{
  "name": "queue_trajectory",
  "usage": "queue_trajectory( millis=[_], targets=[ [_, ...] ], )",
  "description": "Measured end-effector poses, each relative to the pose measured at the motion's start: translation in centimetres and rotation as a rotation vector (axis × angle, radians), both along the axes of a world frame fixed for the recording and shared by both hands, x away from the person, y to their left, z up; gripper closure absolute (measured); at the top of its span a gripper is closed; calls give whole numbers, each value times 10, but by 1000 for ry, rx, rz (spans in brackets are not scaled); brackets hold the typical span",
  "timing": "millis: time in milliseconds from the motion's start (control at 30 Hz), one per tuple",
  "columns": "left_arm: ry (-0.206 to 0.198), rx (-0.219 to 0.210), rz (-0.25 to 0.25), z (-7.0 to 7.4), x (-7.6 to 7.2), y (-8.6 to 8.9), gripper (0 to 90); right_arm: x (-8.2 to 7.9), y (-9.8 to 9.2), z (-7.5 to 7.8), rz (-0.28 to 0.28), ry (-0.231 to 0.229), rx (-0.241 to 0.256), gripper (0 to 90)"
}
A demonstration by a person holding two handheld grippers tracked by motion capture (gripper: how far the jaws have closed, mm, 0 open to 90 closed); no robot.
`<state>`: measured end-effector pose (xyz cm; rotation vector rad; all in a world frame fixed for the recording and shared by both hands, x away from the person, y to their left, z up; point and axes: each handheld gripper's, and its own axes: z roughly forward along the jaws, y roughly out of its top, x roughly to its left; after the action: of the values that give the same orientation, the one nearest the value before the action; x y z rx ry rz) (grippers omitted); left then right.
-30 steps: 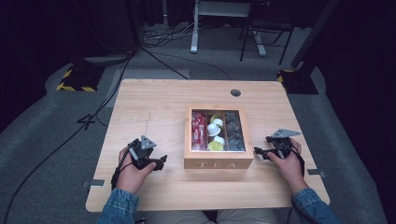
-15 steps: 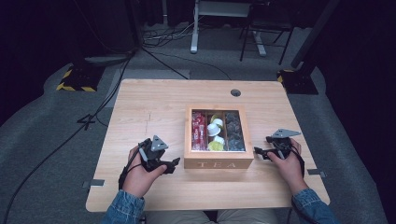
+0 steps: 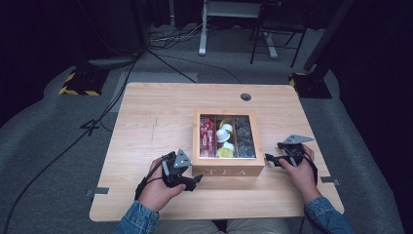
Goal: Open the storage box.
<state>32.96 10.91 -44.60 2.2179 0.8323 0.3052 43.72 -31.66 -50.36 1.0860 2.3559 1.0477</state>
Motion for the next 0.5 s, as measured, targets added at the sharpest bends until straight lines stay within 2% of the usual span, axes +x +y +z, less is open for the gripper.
queue_trajectory(
  millis=[100,167,267,333,433,500],
  targets=[
    [20,1,15,-3,1,-1,267,0,0,0,0,0,0,204],
    [10,20,27,-4,2,0,334,0,0,0,1,0,1,204],
    [-6,-3,49,-5,3,2,457,0,0,0,1,0,1,203],
    [-17,-1,57,-4,3,4,543,0,0,0,1,1,0,203],
    [-12,-23,62,0,2,5,612,0,0,0,1,0,0,203],
    [-15,-12,59,3,1,6,654,0,0,0,1,0,0,203]
  ],
)
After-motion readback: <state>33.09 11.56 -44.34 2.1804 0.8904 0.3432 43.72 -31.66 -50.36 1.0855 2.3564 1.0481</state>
